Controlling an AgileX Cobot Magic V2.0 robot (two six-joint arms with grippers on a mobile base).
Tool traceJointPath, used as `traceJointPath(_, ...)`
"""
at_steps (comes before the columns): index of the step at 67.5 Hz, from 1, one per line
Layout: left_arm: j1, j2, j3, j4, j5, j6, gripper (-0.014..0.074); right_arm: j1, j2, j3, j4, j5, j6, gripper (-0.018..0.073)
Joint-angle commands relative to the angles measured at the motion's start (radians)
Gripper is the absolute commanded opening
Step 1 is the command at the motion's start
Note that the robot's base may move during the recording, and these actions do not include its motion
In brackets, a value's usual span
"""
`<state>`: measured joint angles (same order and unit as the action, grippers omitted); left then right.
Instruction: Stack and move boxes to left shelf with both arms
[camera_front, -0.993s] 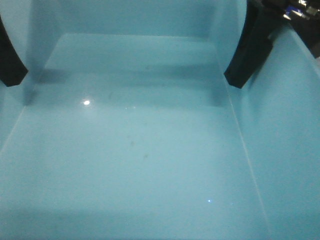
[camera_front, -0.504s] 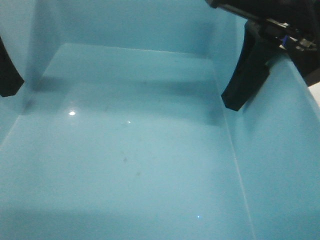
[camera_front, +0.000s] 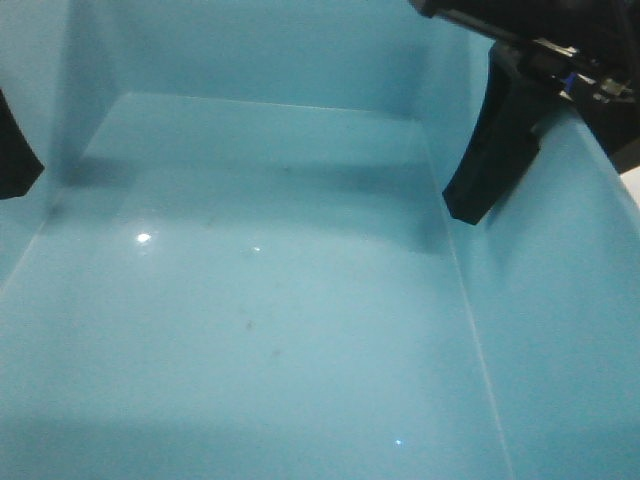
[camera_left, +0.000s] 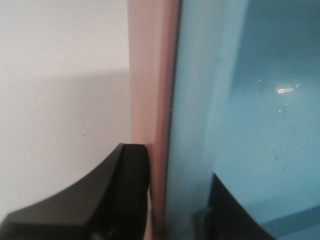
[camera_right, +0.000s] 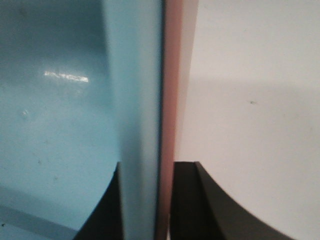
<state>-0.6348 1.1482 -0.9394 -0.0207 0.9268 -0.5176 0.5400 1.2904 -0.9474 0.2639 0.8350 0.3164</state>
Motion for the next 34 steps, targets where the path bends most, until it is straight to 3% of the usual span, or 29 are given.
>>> traceJointPath(1, 0.017, -0.038, -0.030, 0.097, 0.040, 0.008, -0.0001, -0.022, -0.038, -0.016, -0.141, 0.023, -0.013, 0.0060)
traceJointPath(34, 0.017, -0.038, -0.030, 0.097, 0.040, 0.008, -0.0001, -0.022, -0.038, -0.016, -0.141, 0.023, -0.013, 0.0060)
